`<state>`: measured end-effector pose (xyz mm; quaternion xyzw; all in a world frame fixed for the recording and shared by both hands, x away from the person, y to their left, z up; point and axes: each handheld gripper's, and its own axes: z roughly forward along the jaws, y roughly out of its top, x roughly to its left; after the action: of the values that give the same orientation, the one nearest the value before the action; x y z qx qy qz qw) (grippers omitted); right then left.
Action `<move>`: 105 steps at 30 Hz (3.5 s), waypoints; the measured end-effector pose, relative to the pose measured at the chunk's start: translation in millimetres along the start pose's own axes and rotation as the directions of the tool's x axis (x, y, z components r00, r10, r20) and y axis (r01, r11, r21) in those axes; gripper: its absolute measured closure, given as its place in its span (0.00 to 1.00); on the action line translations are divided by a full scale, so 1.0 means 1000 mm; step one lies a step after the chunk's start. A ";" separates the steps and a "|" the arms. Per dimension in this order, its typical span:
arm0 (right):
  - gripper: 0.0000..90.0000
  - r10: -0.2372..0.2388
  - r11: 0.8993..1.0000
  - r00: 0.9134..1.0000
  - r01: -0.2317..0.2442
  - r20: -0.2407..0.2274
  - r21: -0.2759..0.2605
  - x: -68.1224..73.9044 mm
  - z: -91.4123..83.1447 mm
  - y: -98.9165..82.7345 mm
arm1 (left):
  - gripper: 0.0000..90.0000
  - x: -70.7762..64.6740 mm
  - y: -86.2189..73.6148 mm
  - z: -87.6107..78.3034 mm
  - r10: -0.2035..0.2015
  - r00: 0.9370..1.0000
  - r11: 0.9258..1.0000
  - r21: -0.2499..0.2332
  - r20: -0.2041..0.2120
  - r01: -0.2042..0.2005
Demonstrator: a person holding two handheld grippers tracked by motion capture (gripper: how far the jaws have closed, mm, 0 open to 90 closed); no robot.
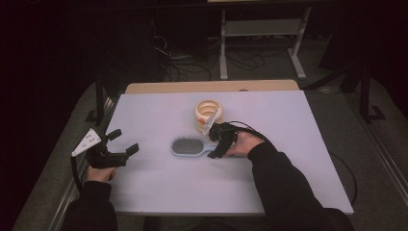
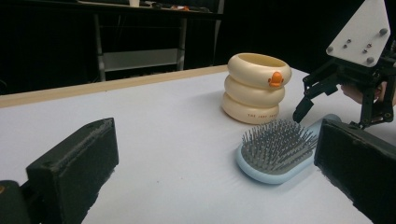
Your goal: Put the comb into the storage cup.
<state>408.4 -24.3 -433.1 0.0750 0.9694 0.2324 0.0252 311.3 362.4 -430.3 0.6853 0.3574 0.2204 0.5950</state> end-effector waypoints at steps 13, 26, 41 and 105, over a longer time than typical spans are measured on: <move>0.48 -0.008 1.000 1.000 0.008 -0.007 0.023 -0.003 0.008 0.000 | 0.00 0.000 0.000 0.000 0.000 1.000 1.000 -0.003 -0.001 0.000; 0.66 -0.023 0.999 1.000 0.023 -0.003 0.039 -0.004 0.014 0.005 | 0.00 0.000 0.000 0.000 0.003 1.000 1.000 0.000 -0.002 -0.003; 0.76 -0.012 0.999 0.999 0.013 -0.035 0.052 -0.006 0.013 0.006 | 0.00 0.000 0.000 0.000 0.003 1.000 1.000 -0.003 -0.003 -0.003; 0.76 -0.021 0.996 0.998 0.027 0.067 -0.080 0.017 -0.075 -0.005 | 0.00 -0.006 0.001 0.004 -0.005 1.000 0.999 0.035 0.030 0.004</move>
<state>384.2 -59.5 -368.3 0.0700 0.9586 0.2686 0.0632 310.2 355.5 -428.9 0.6980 0.3537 0.2026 0.5887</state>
